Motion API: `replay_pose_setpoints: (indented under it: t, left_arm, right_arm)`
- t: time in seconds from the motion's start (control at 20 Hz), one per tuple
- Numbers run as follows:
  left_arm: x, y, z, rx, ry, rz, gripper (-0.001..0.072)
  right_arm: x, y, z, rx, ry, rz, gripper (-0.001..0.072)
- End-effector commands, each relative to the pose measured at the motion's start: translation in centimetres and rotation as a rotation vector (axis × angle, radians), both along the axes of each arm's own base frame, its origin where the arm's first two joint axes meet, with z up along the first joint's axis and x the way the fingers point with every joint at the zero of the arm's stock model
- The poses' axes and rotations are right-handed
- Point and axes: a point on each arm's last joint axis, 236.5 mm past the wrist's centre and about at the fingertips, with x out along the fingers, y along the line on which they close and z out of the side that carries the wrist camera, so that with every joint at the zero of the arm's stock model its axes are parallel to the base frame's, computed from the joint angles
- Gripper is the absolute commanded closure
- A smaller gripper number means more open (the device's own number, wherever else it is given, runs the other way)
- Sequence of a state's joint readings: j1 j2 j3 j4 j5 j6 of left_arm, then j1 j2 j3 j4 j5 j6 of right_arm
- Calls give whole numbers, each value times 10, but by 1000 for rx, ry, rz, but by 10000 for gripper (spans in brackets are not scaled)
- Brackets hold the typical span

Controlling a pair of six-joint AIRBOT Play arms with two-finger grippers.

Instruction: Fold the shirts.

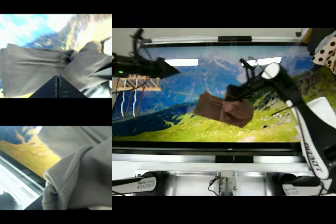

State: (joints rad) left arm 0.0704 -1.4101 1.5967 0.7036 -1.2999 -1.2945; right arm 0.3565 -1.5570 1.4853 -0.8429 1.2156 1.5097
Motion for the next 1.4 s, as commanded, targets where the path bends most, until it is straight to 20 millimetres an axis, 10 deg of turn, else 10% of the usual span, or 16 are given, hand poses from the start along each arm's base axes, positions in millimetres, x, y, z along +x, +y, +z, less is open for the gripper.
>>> replay_pose_setpoints:
  t: [0.0, 0.15, 0.2, 0.25, 0.45, 0.6, 0.8, 0.85, 1.1, 1.35]
  left_arm:
    - [-15, 53, 44, 40, -100, 113, 678]
    - [-24, 52, 50, 46, -105, 100, 678]
    - [-26, 48, 48, 45, -95, 87, 678]
    - [-27, 45, 44, 44, -85, 79, 678]
    - [-34, 34, 18, 34, -16, 53, 678]
    - [-36, 34, 3, 37, 11, 42, 678]
    - [-35, 34, 2, 39, 3, 44, 678]
    - [-34, 35, 3, 40, -1, 43, 678]
    - [-34, 35, 3, 47, -11, 35, 677]
    - [-33, 35, 3, 48, -18, 38, 677]
  right_arm:
    - [1, 66, -33, 115, 35, 11, 644]
    - [18, 89, -52, 169, 43, -64, 579]
    - [21, 97, -48, 222, 50, -72, 233]
    - [23, 105, -37, 294, 50, -70, 40]
    - [28, 78, -20, 286, 45, -33, 41]
    - [27, -6, -32, 45, 47, -15, 41]
    - [3, -204, -73, -570, 210, -155, 121]
    - [-11, -222, -79, -584, 282, -176, 123]
    - [-33, -157, -122, -222, 414, -233, 43]
    - [-9, -110, -142, -127, 306, -270, 43]
